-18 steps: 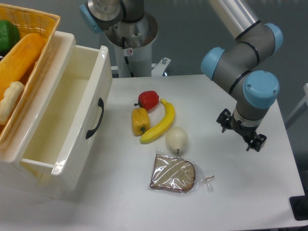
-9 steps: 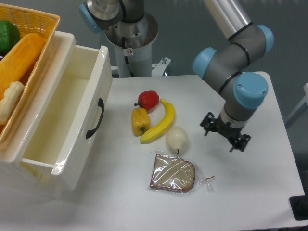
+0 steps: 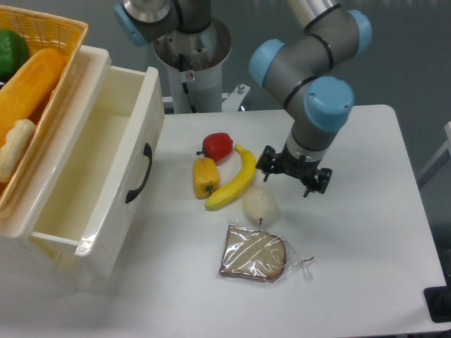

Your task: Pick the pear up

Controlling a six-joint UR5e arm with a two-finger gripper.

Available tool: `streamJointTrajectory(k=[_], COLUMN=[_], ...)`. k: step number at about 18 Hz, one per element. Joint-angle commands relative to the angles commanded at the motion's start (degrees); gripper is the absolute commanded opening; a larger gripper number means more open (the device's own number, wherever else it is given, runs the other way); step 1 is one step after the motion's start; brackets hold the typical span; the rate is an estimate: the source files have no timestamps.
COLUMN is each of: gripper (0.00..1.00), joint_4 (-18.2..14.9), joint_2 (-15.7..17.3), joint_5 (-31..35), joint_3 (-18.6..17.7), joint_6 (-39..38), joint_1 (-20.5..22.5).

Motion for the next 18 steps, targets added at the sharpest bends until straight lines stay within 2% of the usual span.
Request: streamJointTrajectory(k=[3, 4, 6, 8, 18], gripper=[1.0, 0.96, 0.96, 0.96, 0.97], joint_4=[0.44, 0.62, 0.71, 1.14, 1.94], joint_2=[-2.89, -4.21, -6.23, -7.73, -9.05], joint_5=[0.26, 1.22, 4.29, 4.57, 4.48], joint_3=[0.35, 0.79, 1.84, 1.93, 0.53], joint_6=[-0.02, 0.33, 0.42, 0.42, 0.86], joint_1=[-0.88, -1.23, -1.84, -2.02, -2.2])
